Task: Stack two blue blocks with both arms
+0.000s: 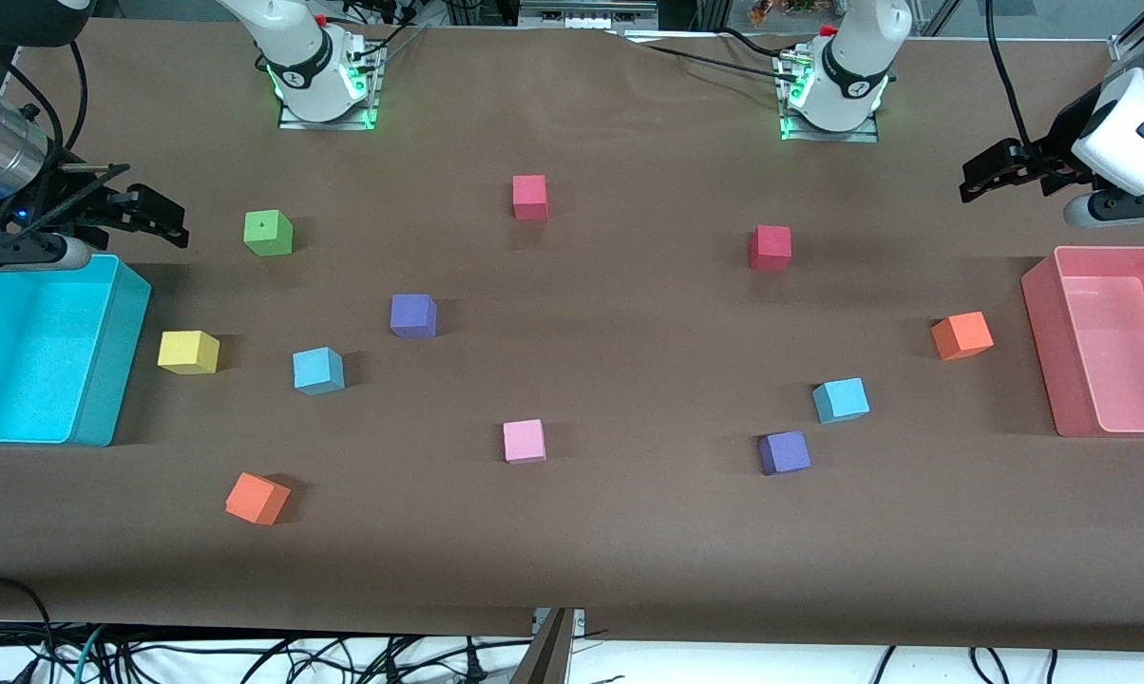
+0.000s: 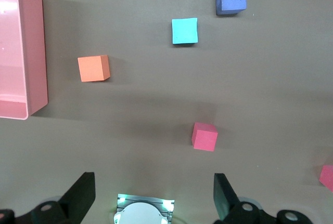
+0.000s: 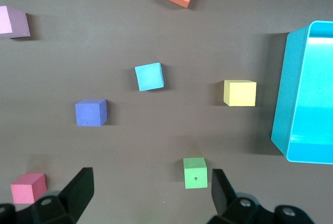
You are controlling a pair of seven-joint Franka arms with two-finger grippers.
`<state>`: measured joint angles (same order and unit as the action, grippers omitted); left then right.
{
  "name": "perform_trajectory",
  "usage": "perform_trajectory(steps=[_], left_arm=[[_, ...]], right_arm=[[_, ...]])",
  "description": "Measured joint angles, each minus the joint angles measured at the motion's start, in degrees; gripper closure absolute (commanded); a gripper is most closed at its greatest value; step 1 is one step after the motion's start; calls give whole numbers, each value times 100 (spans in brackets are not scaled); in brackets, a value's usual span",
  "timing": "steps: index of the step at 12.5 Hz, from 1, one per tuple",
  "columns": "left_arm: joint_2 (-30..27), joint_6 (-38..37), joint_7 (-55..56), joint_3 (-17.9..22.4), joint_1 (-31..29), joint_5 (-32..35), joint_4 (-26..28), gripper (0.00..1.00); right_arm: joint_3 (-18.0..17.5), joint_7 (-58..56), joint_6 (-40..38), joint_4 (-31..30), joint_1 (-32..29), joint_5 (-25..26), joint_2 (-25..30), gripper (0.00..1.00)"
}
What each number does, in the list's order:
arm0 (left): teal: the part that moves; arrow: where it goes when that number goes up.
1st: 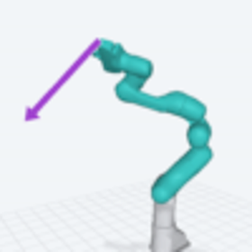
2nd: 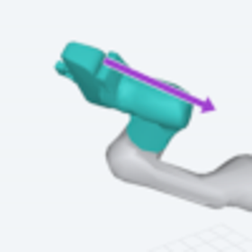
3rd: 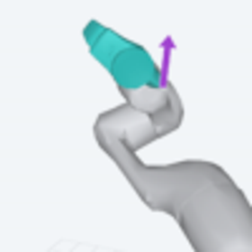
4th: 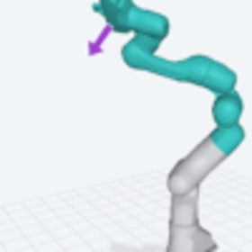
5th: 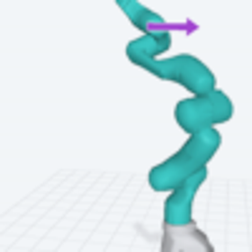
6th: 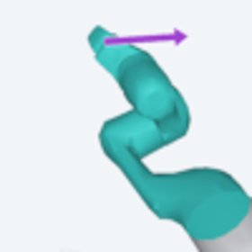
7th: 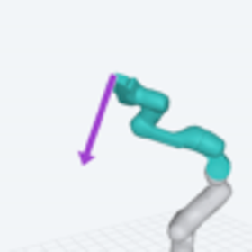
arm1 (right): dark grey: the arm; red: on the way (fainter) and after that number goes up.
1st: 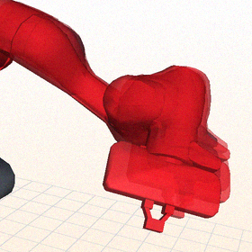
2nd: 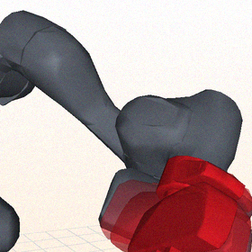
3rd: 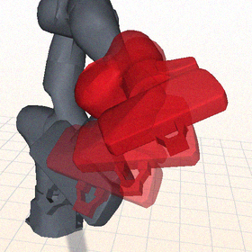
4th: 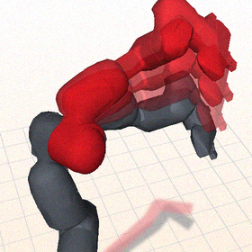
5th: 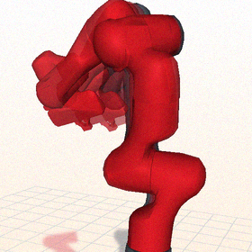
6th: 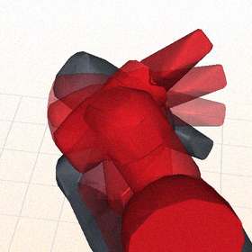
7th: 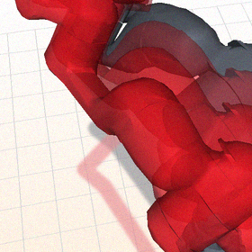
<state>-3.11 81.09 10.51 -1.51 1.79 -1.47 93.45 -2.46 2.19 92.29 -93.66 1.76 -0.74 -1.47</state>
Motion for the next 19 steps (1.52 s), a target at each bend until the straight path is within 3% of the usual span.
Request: perform_trajectory(steps=[16,19], left_arm=[[4,-1,0,0,0,0,0,0],[4,-1,0,0,0,0,0,0]], right_arm=[[-7,-205,-15,-326,9,1,-21,0],[-7,-253,403,-532,9,1,-28,0]])
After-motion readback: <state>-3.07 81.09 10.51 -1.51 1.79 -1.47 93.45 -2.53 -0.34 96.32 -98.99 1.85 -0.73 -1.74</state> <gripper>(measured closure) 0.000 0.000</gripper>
